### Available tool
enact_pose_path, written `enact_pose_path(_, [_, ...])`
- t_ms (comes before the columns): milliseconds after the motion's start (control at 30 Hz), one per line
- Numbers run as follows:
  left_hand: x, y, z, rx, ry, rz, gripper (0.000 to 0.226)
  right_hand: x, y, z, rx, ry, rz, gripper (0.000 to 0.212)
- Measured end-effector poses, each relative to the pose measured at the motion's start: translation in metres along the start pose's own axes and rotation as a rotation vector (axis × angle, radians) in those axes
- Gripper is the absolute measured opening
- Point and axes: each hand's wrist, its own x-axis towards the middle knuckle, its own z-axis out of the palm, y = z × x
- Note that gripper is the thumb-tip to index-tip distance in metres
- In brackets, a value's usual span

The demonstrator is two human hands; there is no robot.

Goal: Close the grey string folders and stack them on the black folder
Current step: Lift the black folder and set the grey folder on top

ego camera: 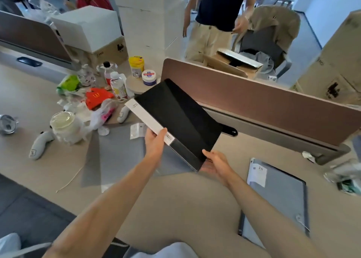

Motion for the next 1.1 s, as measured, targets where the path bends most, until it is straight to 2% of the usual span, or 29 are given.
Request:
enact_pose_path(67, [0.011, -0.003, -0.01, 0.023, -0.043, -0.032, 0.028, 0.005, 0.004, -0.007, -0.075, 0.15, -0.015, 0.023])
enact_pose_path(167, [0.026, -0.012, -0.029, 0.071, -0.101, -0.087, 0.039, 0.013, 0.011, -0.021, -0.091, 0.342, -0.032, 0.026])
enact_pose_path(233, [0.036, -0.021, -0.042, 0.113, -0.142, -0.131, 0.043, 0.017, 0.016, -0.027, -0.075, 0.415, -0.01, 0.041])
enact_pose_path(333, [0.046, -0.033, -0.056, 0.223, -0.239, -0.197, 0.041, 0.017, 0.026, -0.032, -0.135, 0.409, 0.062, 0.053])
enact_pose_path(467, [0.046, -0.049, -0.054, 0.576, -0.478, -0.186, 0.039, 0.012, 0.046, -0.025, -0.209, 0.295, 0.189, 0.043])
enact_pose_path(600, [0.028, -0.077, -0.039, 0.849, -0.622, -0.175, 0.044, 0.006, 0.063, -0.016, -0.18, 0.314, 0.224, 0.037])
enact_pose_path(733, [0.017, -0.1, -0.017, 0.844, -0.608, -0.165, 0.041, -0.009, 0.07, -0.021, -0.149, 0.416, 0.191, 0.027])
enact_pose_path(933, [0.009, -0.123, 0.024, 0.842, -0.549, -0.151, 0.041, -0.039, 0.084, -0.078, -0.139, 0.642, 0.188, 0.02])
enact_pose_path(1100, [-0.008, -0.132, 0.06, 0.879, -0.58, -0.186, 0.055, -0.063, 0.086, -0.121, -0.065, 0.658, 0.195, 0.014])
